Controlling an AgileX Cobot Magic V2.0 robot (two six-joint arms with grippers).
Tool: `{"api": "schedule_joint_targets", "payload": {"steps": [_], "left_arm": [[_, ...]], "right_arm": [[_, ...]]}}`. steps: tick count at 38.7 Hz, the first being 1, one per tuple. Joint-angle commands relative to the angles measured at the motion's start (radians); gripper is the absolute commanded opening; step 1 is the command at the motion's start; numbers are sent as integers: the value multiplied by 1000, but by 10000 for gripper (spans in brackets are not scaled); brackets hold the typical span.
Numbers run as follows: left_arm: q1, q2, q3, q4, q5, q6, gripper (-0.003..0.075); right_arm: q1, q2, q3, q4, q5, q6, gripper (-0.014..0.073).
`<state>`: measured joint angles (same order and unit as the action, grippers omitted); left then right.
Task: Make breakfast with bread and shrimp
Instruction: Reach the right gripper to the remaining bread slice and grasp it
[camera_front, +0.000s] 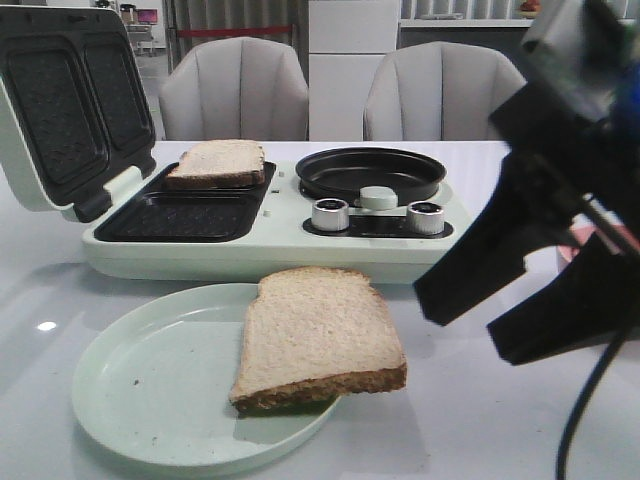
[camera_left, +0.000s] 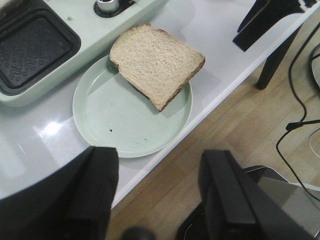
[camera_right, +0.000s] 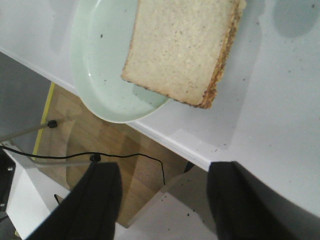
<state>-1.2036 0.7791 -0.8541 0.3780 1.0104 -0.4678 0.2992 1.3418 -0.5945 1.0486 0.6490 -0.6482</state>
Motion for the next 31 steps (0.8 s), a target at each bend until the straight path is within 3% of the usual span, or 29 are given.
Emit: {"api": "schedule_joint_targets", "payload": {"steps": [1, 15, 31], "left_arm": [[-8, -6, -24, 21, -60, -2, 424], [-8, -6, -24, 21, -60, -2, 424], [-8, -6, -24, 21, -60, -2, 424]], "right_arm": [[29, 79, -65, 66, -23, -24, 484], [34, 324, -195, 70, -37, -24, 484], [34, 390, -294, 72, 38, -25, 484]]}}
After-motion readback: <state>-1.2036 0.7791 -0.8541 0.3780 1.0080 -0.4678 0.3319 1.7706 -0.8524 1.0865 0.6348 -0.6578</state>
